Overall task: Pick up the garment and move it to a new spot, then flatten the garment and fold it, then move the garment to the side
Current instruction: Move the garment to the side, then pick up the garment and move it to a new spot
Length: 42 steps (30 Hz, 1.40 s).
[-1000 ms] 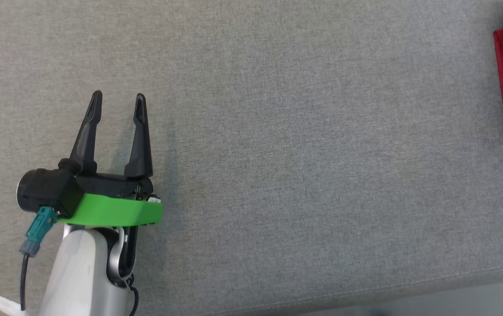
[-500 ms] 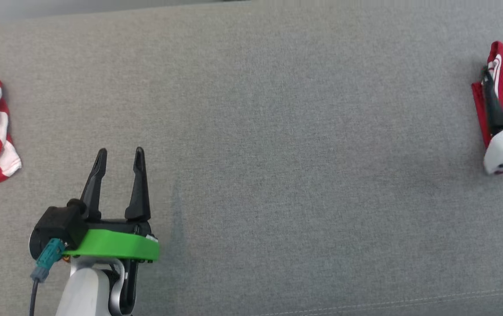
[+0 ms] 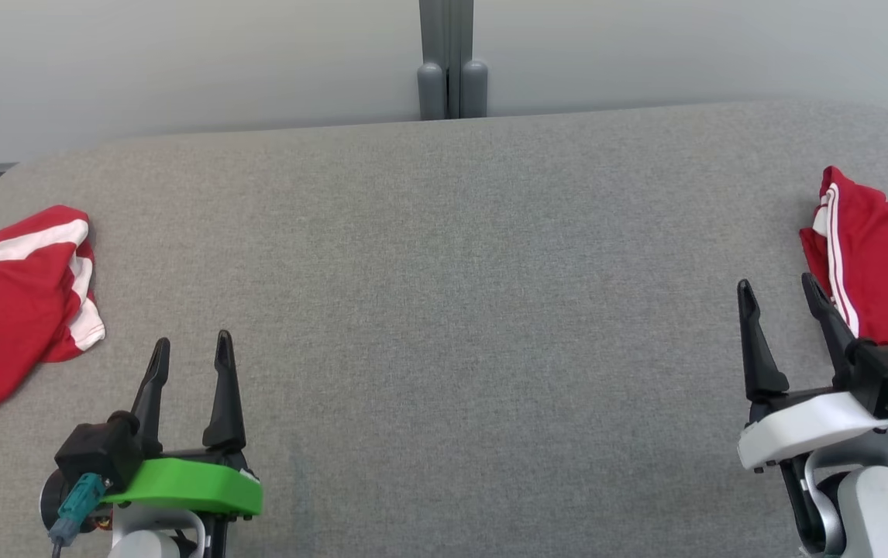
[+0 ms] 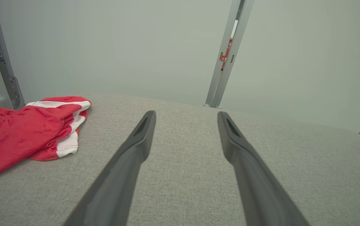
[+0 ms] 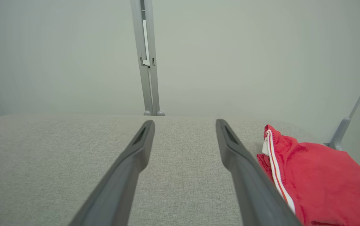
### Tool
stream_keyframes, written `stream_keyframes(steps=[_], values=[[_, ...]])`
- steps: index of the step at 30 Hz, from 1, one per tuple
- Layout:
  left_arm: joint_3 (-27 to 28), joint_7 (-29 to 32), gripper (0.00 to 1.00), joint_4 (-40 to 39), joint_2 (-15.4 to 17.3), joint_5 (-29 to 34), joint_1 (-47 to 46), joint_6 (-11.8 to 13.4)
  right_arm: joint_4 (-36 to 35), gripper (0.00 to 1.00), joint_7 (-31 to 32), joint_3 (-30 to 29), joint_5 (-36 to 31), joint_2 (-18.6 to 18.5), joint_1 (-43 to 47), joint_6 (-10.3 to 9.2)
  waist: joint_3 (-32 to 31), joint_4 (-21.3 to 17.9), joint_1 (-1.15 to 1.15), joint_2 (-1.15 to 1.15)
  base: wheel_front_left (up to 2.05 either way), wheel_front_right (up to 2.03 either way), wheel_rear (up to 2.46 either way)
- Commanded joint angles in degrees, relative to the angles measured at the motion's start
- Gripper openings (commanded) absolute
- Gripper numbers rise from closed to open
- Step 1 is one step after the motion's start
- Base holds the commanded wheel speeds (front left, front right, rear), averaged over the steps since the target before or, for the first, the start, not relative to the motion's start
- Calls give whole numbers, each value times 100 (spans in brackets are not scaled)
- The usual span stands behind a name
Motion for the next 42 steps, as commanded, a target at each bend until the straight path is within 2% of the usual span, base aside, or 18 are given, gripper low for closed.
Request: stream_keyframes(steps=[1, 13, 20, 26, 42], values=[[23, 1, 100, 47, 14, 36, 117, 17, 105, 100, -70, -48, -6, 44, 113, -11, -178, -55, 0, 0, 0, 0, 0], [67, 1, 100, 63, 13, 63, 322, -3, 859, 100, -310, -74, 150, 193, -63, -11, -316, -172, 0, 0, 0, 0, 0], [-5, 1, 100, 59, 13, 91, 167, -25, 1070, 100, -382, -41, 174, 145, -188, -11, -242, -42, 0, 0, 0, 0, 0], [-36, 1, 100, 6, 16, 42, 76, -30, 1167, 100, -443, -44, 145, 114, -263, -10, -200, 348, 0, 0, 0, 0, 0], [83, 1, 100, 24, 16, 99, 205, 0, 1427, 100, -455, 522, 312, -22, -469, -10, -228, 1912, 0, 0, 0, 0, 0]])
